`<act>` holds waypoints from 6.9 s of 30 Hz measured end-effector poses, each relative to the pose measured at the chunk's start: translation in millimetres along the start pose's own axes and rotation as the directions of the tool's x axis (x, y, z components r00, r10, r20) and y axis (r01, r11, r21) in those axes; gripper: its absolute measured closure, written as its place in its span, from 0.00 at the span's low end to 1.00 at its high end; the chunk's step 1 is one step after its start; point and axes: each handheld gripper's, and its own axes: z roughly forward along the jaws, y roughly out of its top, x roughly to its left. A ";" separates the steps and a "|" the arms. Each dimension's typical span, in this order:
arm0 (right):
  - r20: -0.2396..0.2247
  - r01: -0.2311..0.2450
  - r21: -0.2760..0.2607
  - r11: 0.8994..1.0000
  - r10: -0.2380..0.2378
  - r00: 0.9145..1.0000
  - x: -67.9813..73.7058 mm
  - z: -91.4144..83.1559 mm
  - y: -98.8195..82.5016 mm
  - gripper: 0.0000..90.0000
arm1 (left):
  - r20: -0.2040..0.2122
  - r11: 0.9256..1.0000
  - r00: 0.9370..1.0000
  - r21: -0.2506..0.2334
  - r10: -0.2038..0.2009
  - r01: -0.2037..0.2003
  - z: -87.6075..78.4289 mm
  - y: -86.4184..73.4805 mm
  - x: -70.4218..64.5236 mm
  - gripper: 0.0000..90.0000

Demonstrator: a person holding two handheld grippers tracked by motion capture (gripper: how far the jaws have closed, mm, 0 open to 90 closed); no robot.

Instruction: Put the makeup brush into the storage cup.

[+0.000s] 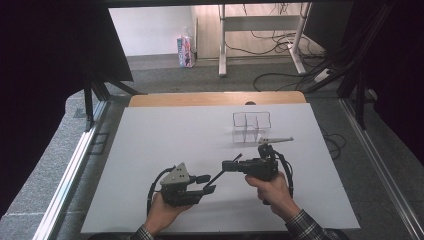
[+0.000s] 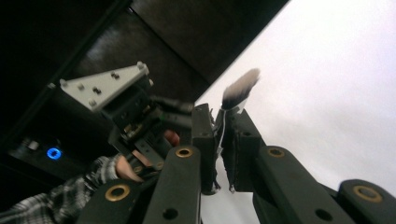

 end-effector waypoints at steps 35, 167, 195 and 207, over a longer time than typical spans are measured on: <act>0.208 0.223 0.098 0.970 -0.239 0.948 12.5 -11.6 3.5 0.92 | -0.117 0.988 0.992 0.141 -0.040 0.057 -18.4 -11.9 9.7 0.08; 0.603 0.365 0.101 0.926 -0.348 0.717 -18.5 -84.6 73.7 0.92 | -0.372 0.983 0.919 0.073 -0.129 0.168 -106.2 -70.1 22.7 0.01; 0.669 0.375 0.107 0.921 -0.345 0.658 -36.0 -83.3 110.5 0.92 | -0.374 0.983 0.919 0.079 -0.127 0.167 -105.4 -69.9 22.5 0.01; 0.674 0.371 0.107 0.923 -0.342 0.655 -43.8 -75.6 121.3 0.92 | -0.372 0.983 0.920 0.079 -0.126 0.167 -105.1 -69.8 22.6 0.01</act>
